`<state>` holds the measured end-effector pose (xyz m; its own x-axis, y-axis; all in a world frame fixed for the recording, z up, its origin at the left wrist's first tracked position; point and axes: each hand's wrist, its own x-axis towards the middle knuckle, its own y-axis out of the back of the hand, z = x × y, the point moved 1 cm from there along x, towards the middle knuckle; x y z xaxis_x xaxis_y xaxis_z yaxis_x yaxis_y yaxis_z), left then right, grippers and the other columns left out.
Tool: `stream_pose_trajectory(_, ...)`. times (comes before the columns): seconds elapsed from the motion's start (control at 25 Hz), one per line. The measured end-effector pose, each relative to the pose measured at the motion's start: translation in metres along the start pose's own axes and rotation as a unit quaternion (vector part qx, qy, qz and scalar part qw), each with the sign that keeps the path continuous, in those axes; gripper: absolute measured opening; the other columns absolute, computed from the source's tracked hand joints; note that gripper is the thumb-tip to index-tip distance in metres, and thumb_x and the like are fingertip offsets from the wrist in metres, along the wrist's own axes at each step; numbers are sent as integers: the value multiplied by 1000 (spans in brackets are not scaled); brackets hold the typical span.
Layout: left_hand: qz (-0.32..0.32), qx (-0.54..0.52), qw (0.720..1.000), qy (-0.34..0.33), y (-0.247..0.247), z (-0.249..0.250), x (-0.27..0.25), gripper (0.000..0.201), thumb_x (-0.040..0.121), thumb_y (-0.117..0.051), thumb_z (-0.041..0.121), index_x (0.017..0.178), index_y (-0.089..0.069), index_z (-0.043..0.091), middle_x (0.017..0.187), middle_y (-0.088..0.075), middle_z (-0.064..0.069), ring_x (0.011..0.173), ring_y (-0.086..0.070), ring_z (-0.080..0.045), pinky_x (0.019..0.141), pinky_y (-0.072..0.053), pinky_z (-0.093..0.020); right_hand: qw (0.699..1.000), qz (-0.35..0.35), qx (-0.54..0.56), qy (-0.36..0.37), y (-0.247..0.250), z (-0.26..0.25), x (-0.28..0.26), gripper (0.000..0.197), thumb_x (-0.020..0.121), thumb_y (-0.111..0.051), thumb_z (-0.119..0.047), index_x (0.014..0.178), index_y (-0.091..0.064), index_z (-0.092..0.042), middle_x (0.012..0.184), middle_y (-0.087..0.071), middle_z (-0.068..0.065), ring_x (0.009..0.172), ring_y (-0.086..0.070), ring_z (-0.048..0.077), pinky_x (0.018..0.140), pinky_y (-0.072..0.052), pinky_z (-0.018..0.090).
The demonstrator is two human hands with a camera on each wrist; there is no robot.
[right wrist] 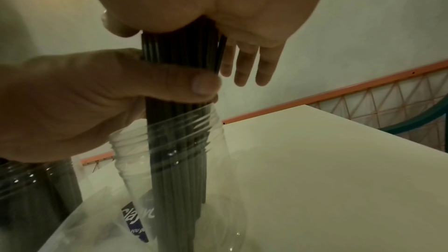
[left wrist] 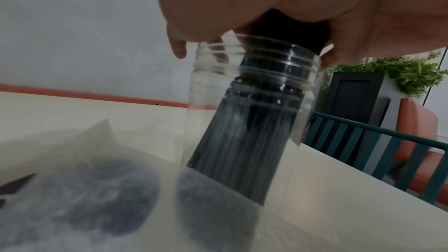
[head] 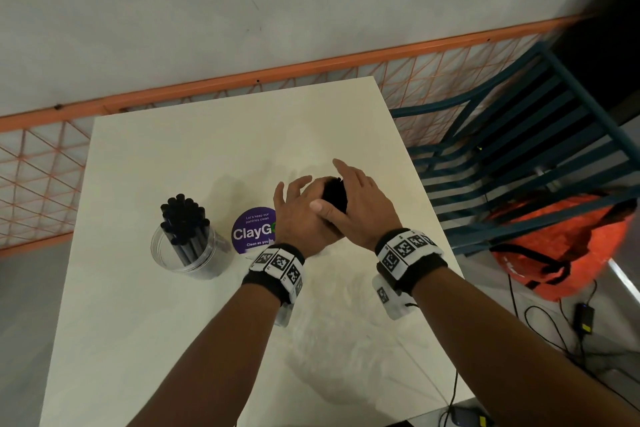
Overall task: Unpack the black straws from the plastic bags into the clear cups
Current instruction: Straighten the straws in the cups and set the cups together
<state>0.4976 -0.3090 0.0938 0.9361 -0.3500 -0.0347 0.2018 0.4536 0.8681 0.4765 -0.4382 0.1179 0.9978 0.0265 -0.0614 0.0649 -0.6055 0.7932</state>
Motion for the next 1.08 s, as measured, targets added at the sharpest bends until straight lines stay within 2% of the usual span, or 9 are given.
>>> stream_pose_trajectory(0.12, 25, 14, 1000, 11, -2, -1, 0, 59, 76, -65, 45, 131, -53, 29, 131, -62, 9, 136, -41, -23, 120, -18, -55, 1000, 7, 6, 13, 5, -4, 3, 94, 77, -52, -76, 149, -24, -23, 153, -34, 2, 136, -38, 22, 105, -44, 43)
stream_pose_trajectory(0.24, 51, 29, 998, 9, -5, -2, 1, 55, 78, -66, 42, 129, -56, 25, 129, -63, 6, 136, -44, -26, 119, -20, -57, 995, 69, -9, 66, 0, -10, 1, 79, 85, -50, -66, 147, -32, -21, 151, -39, 2, 136, -37, 18, 108, -36, 33)
stream_pose_trajectory(0.36, 34, 49, 998, 18, -5, -1, 1, 56, 79, -62, 45, 131, -54, 25, 131, -62, 8, 139, -40, -25, 120, -17, -56, 998, 23, -17, 58, -4, -9, 2, 69, 91, -47, -61, 146, -35, -21, 148, -42, 1, 133, -39, 20, 108, -41, 42)
stream_pose_trajectory(0.52, 57, 59, 996, 26, -6, -6, 3, 51, 80, -61, 45, 127, -56, 26, 126, -65, 8, 135, -45, -25, 118, -21, -57, 995, 40, -40, 87, -4, -11, 5, 75, 90, -44, -62, 149, -30, -17, 153, -37, 4, 137, -34, 21, 111, -35, 36)
stream_pose_trajectory(0.64, 54, 49, 996, 49, -6, -7, 5, 54, 81, -58, 46, 130, -52, 26, 130, -62, 9, 138, -41, -24, 119, -18, -56, 996, 1, -34, 77, -7, -10, 8, 72, 93, -44, -60, 150, -27, -19, 154, -34, 3, 139, -33, 21, 106, -42, 41)
stream_pose_trajectory(0.8, 62, 47, 996, 47, -3, -8, 5, 59, 79, -62, 47, 133, -52, 26, 131, -62, 8, 138, -42, -25, 119, -18, -56, 996, -7, -25, 89, -5, -11, 13, 73, 92, -48, -59, 149, -28, -19, 154, -34, 3, 139, -33, 22, 105, -40, 39)
stream_pose_trajectory(0.92, 71, 40, 996, 37, 1, -7, 3, 68, 76, -67, 46, 138, -48, 25, 137, -58, 4, 134, -46, -29, 118, -21, -58, 996, 11, -20, 91, -2, -13, 11, 77, 89, -51, -61, 149, -28, -19, 154, -34, 3, 138, -35, 22, 108, -37, 37)
stream_pose_trajectory(1.0, 73, 31, 996, 39, 2, -7, 3, 70, 76, -61, 50, 139, -45, 26, 141, -56, 5, 132, -49, -29, 117, -23, -58, 995, 38, -25, 93, 2, -12, 10, 78, 87, -52, -63, 148, -31, -19, 152, -37, 4, 136, -37, 23, 109, -36, 38)
stream_pose_trajectory(1.08, 57, 31, 997, 46, 2, -7, 5, 80, 71, -49, 63, 143, -40, 28, 145, -52, 7, 133, -49, -26, 117, -24, -56, 994, 54, -25, 92, 9, -11, 9, 80, 85, -51, -66, 147, -33, -19, 151, -38, 3, 135, -38, 23, 110, -37, 39)
